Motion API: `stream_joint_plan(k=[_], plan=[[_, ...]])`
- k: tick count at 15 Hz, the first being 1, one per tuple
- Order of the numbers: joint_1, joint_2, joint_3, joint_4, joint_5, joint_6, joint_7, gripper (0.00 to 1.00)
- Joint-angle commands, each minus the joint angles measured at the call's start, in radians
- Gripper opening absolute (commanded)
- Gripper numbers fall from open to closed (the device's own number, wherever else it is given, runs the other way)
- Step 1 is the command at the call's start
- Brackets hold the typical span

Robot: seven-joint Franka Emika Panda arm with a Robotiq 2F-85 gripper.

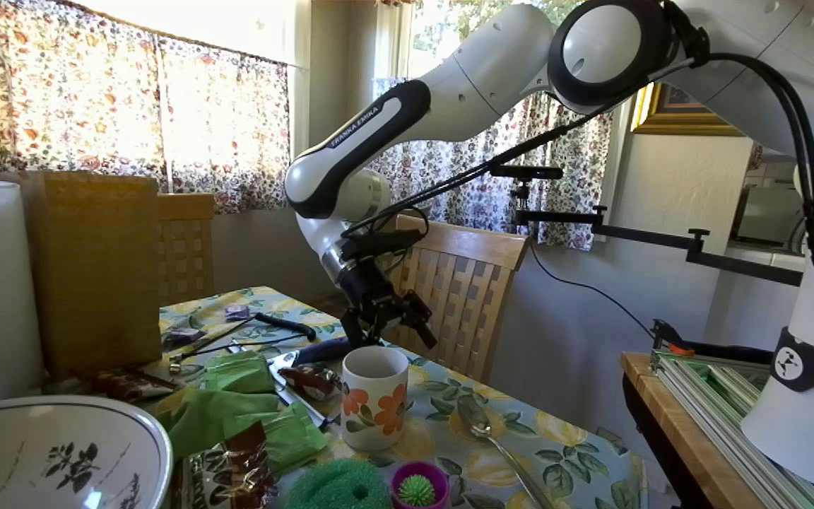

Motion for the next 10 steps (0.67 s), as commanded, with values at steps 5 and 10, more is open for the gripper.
stream_joint_plan(k=[5, 10], plan=[[-0.021, 0.081, 0.009, 0.111, 0.028, -0.06, 0.035, 0.56], [-0.029, 0.116, 0.011, 0.154, 0.037, -0.086, 0.047, 0.76]])
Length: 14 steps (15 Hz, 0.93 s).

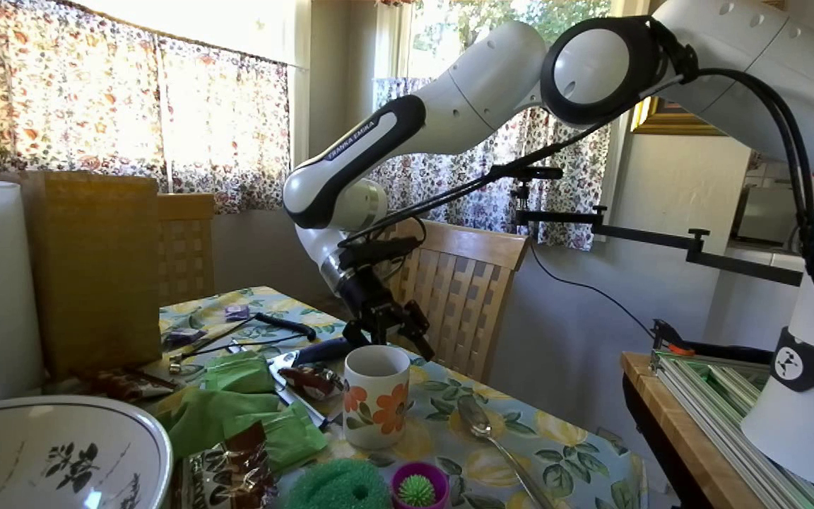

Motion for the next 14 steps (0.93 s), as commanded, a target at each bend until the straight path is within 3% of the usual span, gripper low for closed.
stream_joint_plan(k=[1, 7, 8, 10, 12, 14], plan=[[-0.022, 0.061, 0.011, 0.094, 0.029, -0.049, 0.031, 0.75], [-0.03, 0.08, 0.02, 0.124, 0.042, -0.101, 0.031, 0.68], [-0.032, 0.079, 0.023, 0.126, 0.046, -0.115, 0.028, 0.61], [-0.035, 0.083, 0.025, 0.139, 0.062, -0.143, 0.029, 0.59], [-0.038, 0.088, 0.023, 0.149, 0.074, -0.156, 0.034, 0.63], [-0.04, 0.095, 0.021, 0.16, 0.08, -0.162, 0.035, 0.57]])
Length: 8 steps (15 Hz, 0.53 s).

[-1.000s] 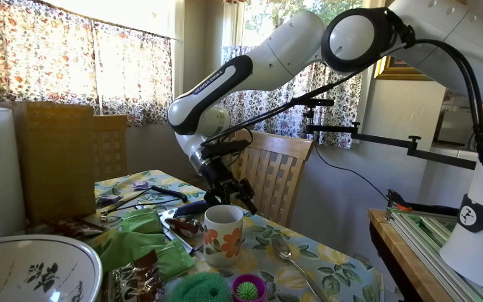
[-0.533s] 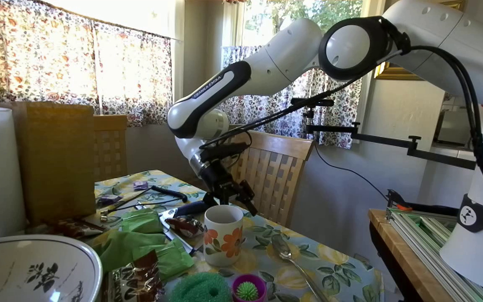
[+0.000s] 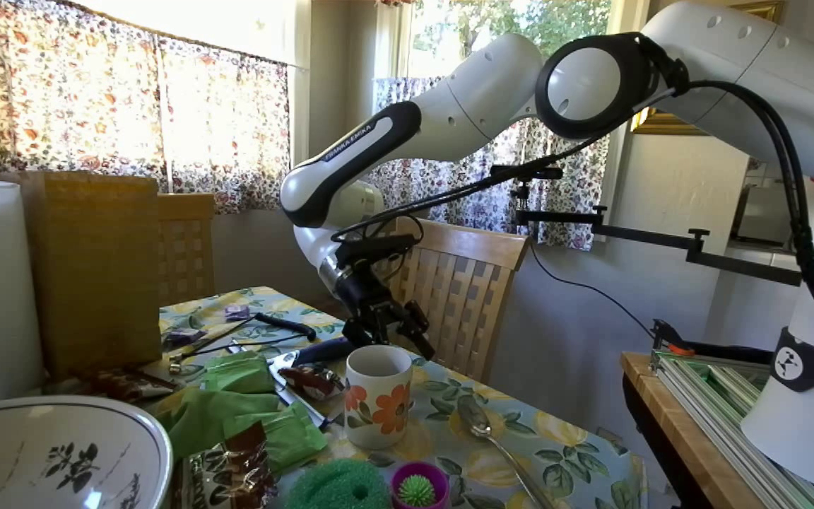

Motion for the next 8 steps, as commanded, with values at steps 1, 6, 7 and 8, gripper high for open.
stream_joint_plan(k=[1, 6, 7, 8], plan=[[-0.027, 0.05, 0.016, 0.087, 0.031, -0.049, 0.027, 0.52], [-0.036, 0.073, 0.015, 0.114, 0.04, -0.057, 0.033, 0.45], [-0.037, 0.078, 0.015, 0.118, 0.04, -0.061, 0.033, 0.47], [-0.038, 0.082, 0.015, 0.122, 0.039, -0.063, 0.034, 0.46]])
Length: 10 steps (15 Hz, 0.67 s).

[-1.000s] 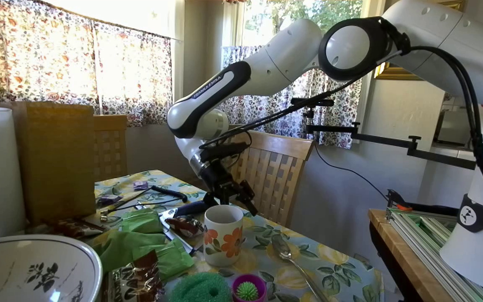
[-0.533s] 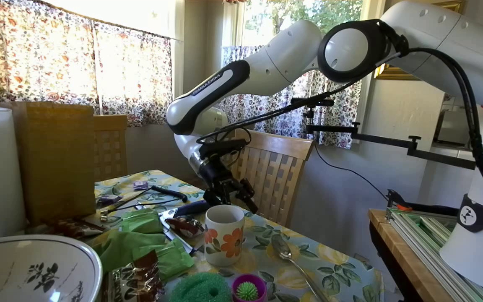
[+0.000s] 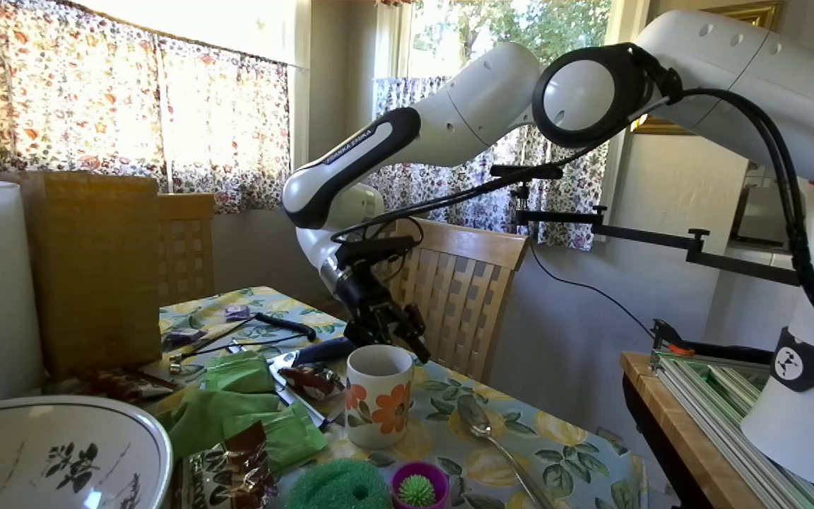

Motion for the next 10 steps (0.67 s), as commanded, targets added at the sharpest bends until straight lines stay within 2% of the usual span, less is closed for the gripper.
stream_joint_plan(k=[1, 3, 6, 10], plan=[[-0.023, 0.055, 0.015, 0.083, 0.022, -0.043, 0.034, 0.45], [-0.023, 0.059, 0.015, 0.084, 0.022, -0.05, 0.035, 0.42], [-0.022, 0.06, 0.016, 0.081, 0.024, -0.06, 0.037, 0.46], [-0.024, 0.063, 0.018, 0.083, 0.033, -0.069, 0.042, 0.41]])
